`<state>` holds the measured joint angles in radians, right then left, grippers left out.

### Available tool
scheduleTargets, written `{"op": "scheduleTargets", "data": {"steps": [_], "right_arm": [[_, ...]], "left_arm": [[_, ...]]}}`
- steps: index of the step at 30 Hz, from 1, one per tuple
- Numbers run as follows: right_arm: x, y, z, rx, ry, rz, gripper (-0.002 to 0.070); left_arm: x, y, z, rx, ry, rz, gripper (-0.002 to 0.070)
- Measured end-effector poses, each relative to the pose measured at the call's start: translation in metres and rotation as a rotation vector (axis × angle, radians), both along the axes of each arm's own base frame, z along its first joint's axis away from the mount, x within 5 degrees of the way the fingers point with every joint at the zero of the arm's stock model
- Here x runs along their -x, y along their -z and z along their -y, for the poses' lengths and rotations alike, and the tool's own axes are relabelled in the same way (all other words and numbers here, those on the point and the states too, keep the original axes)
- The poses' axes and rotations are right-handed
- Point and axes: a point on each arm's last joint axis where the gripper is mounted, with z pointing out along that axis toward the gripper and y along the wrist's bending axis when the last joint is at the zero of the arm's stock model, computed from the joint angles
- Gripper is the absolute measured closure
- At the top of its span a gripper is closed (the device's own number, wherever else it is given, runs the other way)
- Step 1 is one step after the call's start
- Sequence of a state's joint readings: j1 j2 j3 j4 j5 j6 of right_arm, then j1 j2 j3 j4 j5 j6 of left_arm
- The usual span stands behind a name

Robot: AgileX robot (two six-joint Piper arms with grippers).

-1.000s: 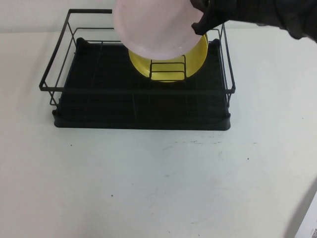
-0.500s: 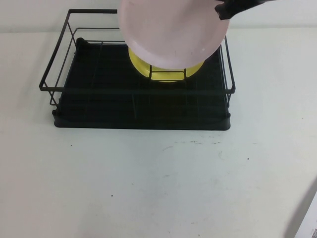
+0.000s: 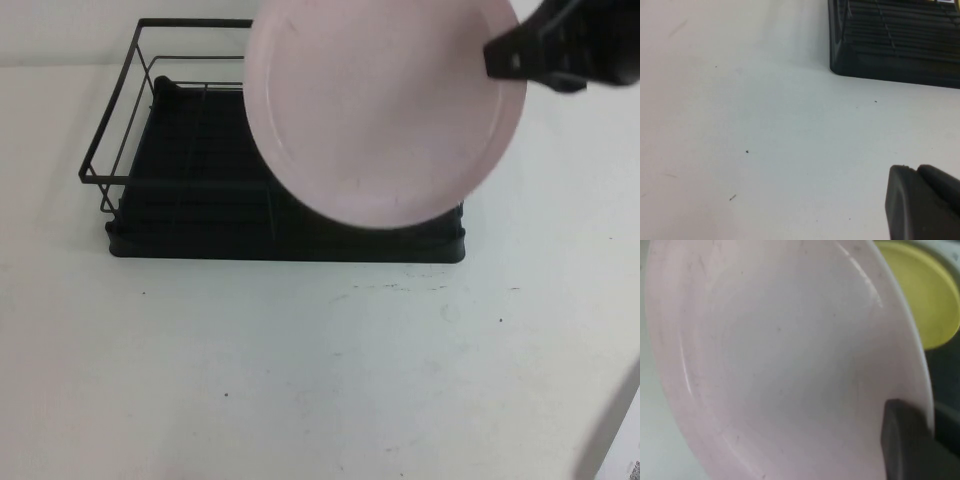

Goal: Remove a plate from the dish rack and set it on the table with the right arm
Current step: Place the plate from the table

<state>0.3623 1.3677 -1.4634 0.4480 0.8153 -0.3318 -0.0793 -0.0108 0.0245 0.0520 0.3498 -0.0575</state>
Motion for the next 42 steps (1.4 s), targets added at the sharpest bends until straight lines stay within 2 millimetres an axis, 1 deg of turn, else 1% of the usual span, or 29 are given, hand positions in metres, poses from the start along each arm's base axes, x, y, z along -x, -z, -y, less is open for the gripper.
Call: {"op": "scheduleTargets", "data": {"steps": [3, 6, 9, 12, 15, 17, 19, 23, 27, 29, 32, 38, 42], "right_arm": [[0.017, 0.023, 0.002, -0.062, 0.016, -0.128, 0.0659], [0.029, 0.050, -0.001, -0.118, -0.003, -0.302, 0.0659], [0.037, 0.076, -0.007, -0.138, -0.013, -0.430, 0.0659], [0.037, 0.103, -0.017, -0.131, 0.003, -0.543, 0.0659], [0.030, 0.127, -0.034, -0.105, -0.004, -0.615, 0.0659], [0.021, 0.145, -0.046, -0.094, 0.007, -0.642, 0.0659], [0.010, 0.162, -0.052, -0.088, 0.035, -0.668, 0.0659], [-0.008, 0.196, -0.059, -0.064, 0.091, -0.715, 0.0659], [-0.018, 0.224, -0.063, -0.039, 0.128, -0.759, 0.0659], [-0.022, 0.234, -0.064, -0.038, 0.150, -0.765, 0.0659], [-0.027, 0.241, -0.065, -0.052, 0.178, -0.761, 0.0659], [-0.035, 0.243, -0.059, -0.083, 0.225, -0.746, 0.0659], [-0.037, 0.243, -0.057, -0.087, 0.234, -0.744, 0.0654]], "left_arm": [[0.000, 0.000, 0.000, 0.000, 0.000, 0.000, 0.0679], [0.000, 0.000, 0.000, 0.000, 0.000, 0.000, 0.0679], [0.000, 0.000, 0.000, 0.000, 0.000, 0.000, 0.0679], [0.000, 0.000, 0.000, 0.000, 0.000, 0.000, 0.0679], [0.000, 0.000, 0.000, 0.000, 0.000, 0.000, 0.0679], [0.000, 0.000, 0.000, 0.000, 0.000, 0.000, 0.0679], [0.000, 0.000, 0.000, 0.000, 0.000, 0.000, 0.0679], [0.000, 0.000, 0.000, 0.000, 0.000, 0.000, 0.0679], [0.000, 0.000, 0.000, 0.000, 0.000, 0.000, 0.0679], [0.000, 0.000, 0.000, 0.000, 0.000, 0.000, 0.0679], [0.000, 0.000, 0.000, 0.000, 0.000, 0.000, 0.0679], [0.000, 0.000, 0.000, 0.000, 0.000, 0.000, 0.0679], [0.000, 0.000, 0.000, 0.000, 0.000, 0.000, 0.0679]]}}
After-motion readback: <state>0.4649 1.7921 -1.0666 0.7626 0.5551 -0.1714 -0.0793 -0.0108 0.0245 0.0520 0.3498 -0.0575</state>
